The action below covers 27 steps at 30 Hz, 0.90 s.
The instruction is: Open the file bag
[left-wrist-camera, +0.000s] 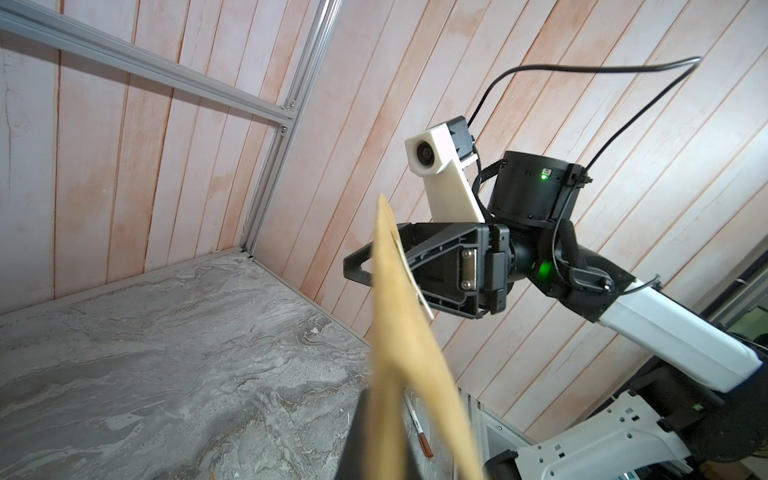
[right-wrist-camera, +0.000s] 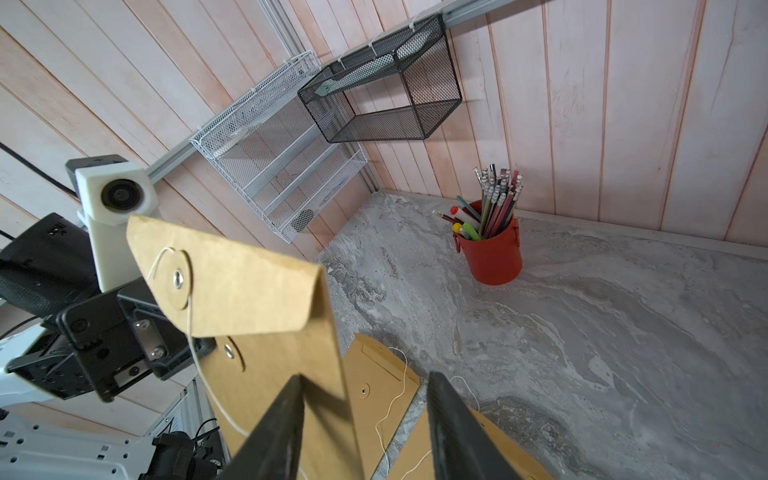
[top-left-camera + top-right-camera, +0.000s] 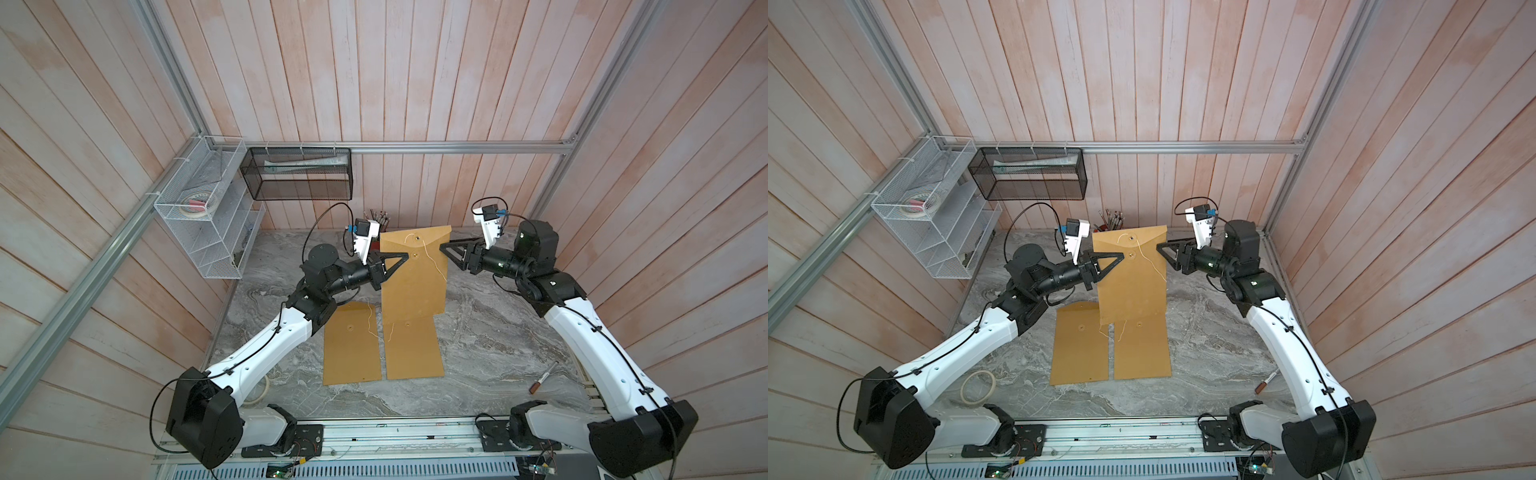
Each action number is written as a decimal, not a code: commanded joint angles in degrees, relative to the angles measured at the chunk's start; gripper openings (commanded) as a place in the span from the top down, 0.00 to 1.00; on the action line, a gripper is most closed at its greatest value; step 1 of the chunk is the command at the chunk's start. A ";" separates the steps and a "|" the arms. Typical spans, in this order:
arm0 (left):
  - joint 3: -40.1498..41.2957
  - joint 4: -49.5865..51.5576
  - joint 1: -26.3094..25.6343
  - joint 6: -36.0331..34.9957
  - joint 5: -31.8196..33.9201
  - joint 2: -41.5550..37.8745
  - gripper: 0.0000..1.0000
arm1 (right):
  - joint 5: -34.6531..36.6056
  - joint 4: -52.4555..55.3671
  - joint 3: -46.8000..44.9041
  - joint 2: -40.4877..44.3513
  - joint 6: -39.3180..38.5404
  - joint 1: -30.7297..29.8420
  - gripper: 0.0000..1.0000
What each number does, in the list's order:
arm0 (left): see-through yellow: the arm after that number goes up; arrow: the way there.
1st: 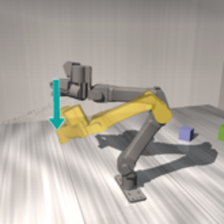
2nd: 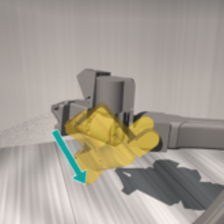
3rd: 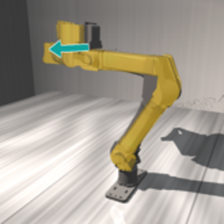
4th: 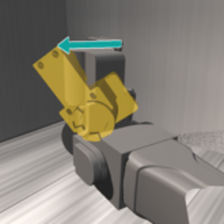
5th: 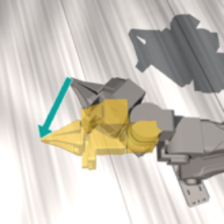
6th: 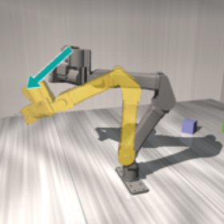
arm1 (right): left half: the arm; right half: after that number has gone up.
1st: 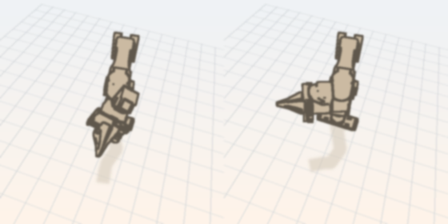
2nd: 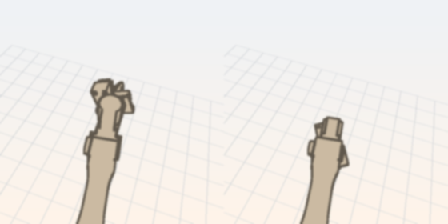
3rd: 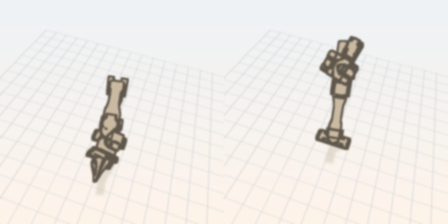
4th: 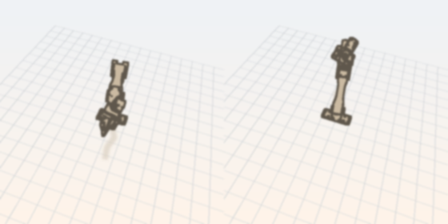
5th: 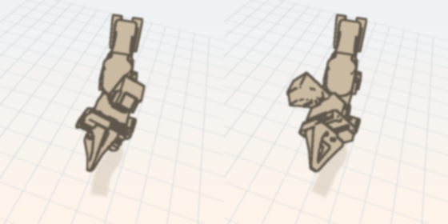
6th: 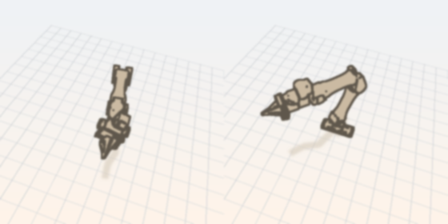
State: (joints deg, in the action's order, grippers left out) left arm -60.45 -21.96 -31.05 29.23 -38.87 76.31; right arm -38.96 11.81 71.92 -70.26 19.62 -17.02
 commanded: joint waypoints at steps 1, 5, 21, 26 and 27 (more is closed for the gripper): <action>0.95 -2.54 -0.75 0.78 -1.71 0.28 1.00 | -1.45 -2.81 -0.18 -0.40 0.96 -0.31 0.51; 1.42 -2.88 -1.96 1.04 -2.51 0.59 1.00 | -3.26 -5.77 0.13 -0.40 2.12 -0.31 0.51; 3.10 -4.01 -3.58 1.45 -5.85 1.27 1.00 | -15.83 -15.04 -0.33 -0.14 6.90 -0.31 0.60; 2.96 -4.09 -3.58 1.28 -6.62 1.46 1.00 | -16.99 -15.85 -0.15 -0.40 7.52 -0.33 0.76; 2.99 -4.11 -3.56 1.27 -6.74 1.54 1.00 | -17.16 -15.94 -0.04 -0.40 7.54 -0.35 0.78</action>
State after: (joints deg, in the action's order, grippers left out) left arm -58.63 -25.58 -34.20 30.70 -43.70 77.28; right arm -53.54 -1.08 71.88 -70.39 26.06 -17.10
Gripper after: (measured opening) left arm 0.048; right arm 0.232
